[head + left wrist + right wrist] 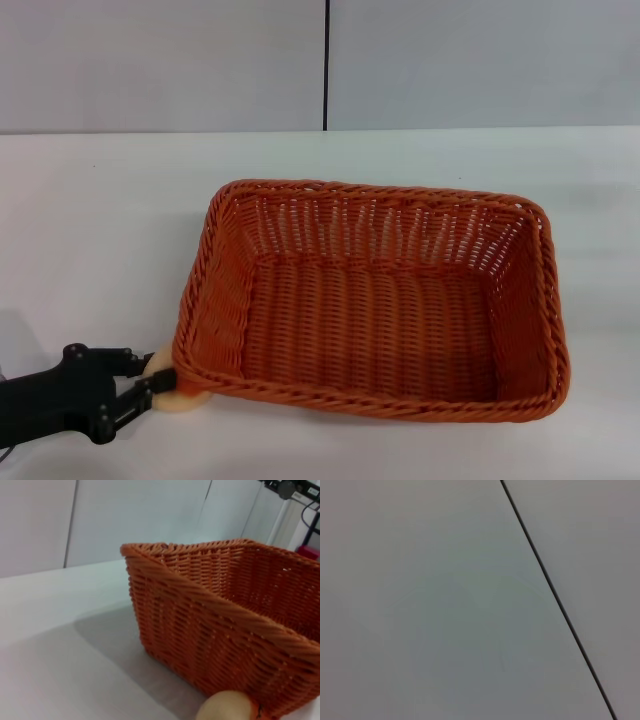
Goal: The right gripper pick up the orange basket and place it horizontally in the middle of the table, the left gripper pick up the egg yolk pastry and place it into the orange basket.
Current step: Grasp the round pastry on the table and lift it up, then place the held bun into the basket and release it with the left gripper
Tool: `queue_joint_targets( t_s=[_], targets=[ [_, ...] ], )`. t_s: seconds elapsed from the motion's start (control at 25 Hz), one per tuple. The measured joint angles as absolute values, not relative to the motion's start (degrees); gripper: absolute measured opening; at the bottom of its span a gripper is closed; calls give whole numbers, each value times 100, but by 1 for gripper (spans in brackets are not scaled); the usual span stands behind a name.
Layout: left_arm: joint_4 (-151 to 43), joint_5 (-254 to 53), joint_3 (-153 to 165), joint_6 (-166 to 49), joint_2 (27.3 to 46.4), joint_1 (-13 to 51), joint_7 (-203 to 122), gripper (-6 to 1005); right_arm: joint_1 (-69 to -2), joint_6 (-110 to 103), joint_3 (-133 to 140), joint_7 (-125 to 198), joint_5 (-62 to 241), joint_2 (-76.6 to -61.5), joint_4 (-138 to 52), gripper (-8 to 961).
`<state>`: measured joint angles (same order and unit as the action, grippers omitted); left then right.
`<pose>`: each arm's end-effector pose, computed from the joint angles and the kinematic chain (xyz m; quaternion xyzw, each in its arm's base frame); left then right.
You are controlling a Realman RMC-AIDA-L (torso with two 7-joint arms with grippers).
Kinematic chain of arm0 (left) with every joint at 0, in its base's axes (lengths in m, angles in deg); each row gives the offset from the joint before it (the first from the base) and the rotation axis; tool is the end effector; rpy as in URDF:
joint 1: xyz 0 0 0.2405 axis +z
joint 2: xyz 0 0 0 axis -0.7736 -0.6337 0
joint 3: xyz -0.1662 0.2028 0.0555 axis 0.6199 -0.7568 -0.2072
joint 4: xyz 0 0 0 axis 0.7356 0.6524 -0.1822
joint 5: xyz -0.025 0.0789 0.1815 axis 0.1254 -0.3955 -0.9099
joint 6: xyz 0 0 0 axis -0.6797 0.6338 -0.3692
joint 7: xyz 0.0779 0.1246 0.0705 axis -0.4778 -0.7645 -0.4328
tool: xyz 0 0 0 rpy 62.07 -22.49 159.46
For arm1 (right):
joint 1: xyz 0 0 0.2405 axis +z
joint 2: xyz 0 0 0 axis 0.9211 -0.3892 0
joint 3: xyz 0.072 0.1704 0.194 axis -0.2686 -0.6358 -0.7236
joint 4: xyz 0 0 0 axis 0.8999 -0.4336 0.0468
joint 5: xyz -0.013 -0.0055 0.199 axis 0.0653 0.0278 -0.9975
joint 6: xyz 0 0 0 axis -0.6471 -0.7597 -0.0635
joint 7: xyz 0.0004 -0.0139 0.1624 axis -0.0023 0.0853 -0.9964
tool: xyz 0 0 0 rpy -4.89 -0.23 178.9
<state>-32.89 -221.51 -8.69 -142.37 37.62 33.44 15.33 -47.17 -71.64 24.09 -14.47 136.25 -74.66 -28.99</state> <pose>-0.3637 0.2218 -0.0304 -0.9274 -0.2661 -0.2055 0.1639 0.3526 0.3305 0.0727 -0.6302 0.3088 0.4637 0.5408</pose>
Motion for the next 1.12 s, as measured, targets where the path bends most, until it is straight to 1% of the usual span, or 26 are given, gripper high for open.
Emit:
queue_joint_targets(
  t_s=[0.12,0.16,0.28,0.44,0.68,0.88,1.08,1.12],
  targets=[
    [-3287,-22144,-864,-14263,3759,3342,1519,235,-4697,-7164,2415,-1398,13625,-7466,-2950,552],
    [-3272,-22114,-771,-14344,3710,3348,1510,195,-4692,-7164,2415,-1393,13625,-7465,-2961,552],
    [-3246,-22099,-513,-14469,3633,3366,1507,147,-4691,-7164,2415,-1392,13625,-7466,-2961,552],
    [-3207,-22089,235,-14737,3552,3378,1390,126,-4689,-7164,2415,-1392,13625,-7466,-2961,552],
    [-3182,-21897,1534,-14834,3530,3297,1249,93,-4688,-7164,2415,-1392,13625,-7466,-2959,552],
    [-3326,-21276,1660,-15095,3520,3146,1283,73,-4689,-7163,2428,-1393,13625,-7479,-2997,552],
    [-3397,-21197,1639,-15327,3587,2936,1284,58,-4654,-7164,2454,-1394,13664,-7484,-3061,552],
    [-3504,-21208,1435,-15555,3767,2570,1282,57,-4647,-7163,2455,-1394,13668,-7485,-3073,552]
  ],
)
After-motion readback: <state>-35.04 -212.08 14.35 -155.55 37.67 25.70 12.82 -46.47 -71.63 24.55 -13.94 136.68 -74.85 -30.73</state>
